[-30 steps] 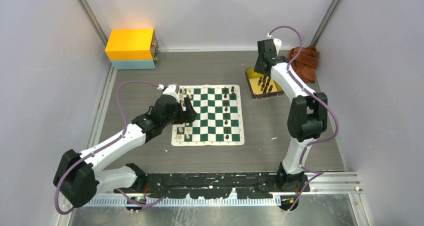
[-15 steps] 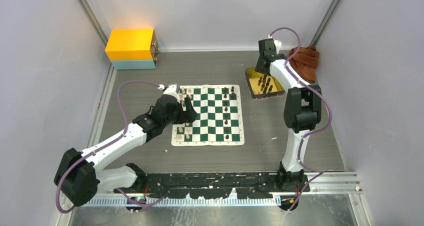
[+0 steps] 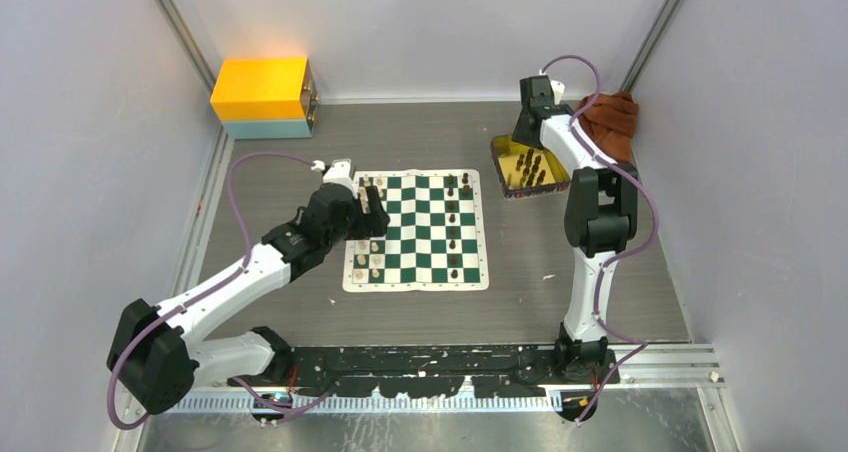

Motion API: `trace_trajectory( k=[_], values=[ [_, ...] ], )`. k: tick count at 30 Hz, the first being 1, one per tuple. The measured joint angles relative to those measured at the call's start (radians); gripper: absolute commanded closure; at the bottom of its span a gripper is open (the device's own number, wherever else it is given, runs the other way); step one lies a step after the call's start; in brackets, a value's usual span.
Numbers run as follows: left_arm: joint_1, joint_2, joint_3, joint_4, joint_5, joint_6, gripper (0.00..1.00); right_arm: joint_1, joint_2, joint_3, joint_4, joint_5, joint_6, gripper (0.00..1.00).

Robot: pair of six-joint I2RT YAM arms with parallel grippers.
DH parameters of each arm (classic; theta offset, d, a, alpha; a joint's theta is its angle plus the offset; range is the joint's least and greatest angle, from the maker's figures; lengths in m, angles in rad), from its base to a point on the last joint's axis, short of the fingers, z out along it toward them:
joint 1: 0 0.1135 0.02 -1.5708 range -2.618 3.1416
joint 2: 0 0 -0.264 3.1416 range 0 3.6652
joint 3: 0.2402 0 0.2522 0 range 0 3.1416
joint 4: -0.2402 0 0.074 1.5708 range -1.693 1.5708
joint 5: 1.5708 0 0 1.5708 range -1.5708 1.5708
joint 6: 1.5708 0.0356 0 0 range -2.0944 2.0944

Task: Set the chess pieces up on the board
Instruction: Pick up the chess piece from the storage box.

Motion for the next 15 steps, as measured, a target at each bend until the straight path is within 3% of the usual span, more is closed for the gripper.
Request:
trace_trajectory(
  k=[15],
  values=[
    [0.001, -0.013, 0.019, -0.014, -0.089, 0.033, 0.17, -0.024, 0.013, 0.001, -0.01, -0.01, 0.0, 0.61]
  ],
)
